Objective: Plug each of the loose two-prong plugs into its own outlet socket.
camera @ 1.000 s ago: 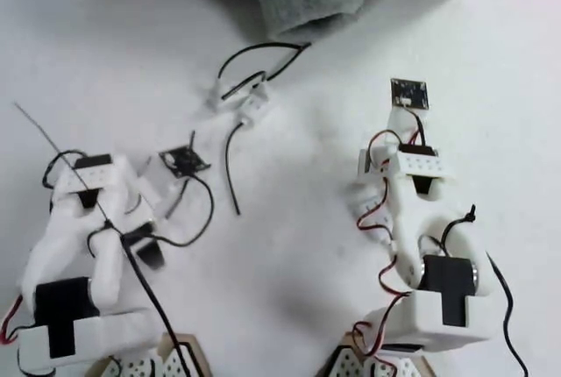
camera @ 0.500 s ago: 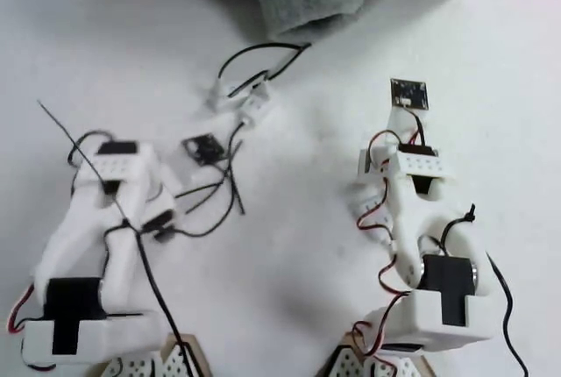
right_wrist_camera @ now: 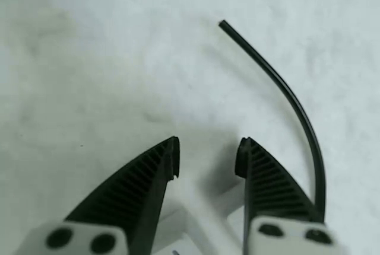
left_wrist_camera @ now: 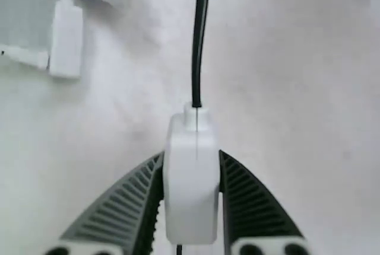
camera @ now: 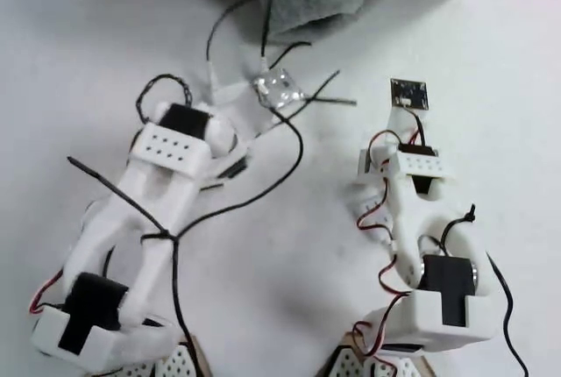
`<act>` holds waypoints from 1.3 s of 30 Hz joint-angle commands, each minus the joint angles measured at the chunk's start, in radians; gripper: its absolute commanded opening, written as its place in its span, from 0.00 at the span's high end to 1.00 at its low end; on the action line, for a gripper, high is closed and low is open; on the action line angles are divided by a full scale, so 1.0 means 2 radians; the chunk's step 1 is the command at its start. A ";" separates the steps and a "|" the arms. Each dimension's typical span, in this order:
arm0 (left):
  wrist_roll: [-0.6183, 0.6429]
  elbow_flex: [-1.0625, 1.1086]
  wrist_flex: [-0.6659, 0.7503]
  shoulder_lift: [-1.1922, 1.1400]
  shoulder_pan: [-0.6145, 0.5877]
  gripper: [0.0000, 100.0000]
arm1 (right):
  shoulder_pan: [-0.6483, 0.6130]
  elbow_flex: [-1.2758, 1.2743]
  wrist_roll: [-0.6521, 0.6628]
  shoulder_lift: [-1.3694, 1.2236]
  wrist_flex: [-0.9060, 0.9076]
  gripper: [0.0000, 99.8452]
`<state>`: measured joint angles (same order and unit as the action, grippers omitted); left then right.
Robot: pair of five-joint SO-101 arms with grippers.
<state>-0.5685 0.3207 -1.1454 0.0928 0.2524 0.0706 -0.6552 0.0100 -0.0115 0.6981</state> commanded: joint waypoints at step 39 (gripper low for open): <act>0.193 -0.153 -0.094 -0.200 0.082 0.79 | 0.007 0.002 0.001 0.002 -0.004 0.83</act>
<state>-0.2202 -0.0061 -1.3525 -0.3751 0.3721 0.0706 -0.6552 0.0100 -0.0115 0.6981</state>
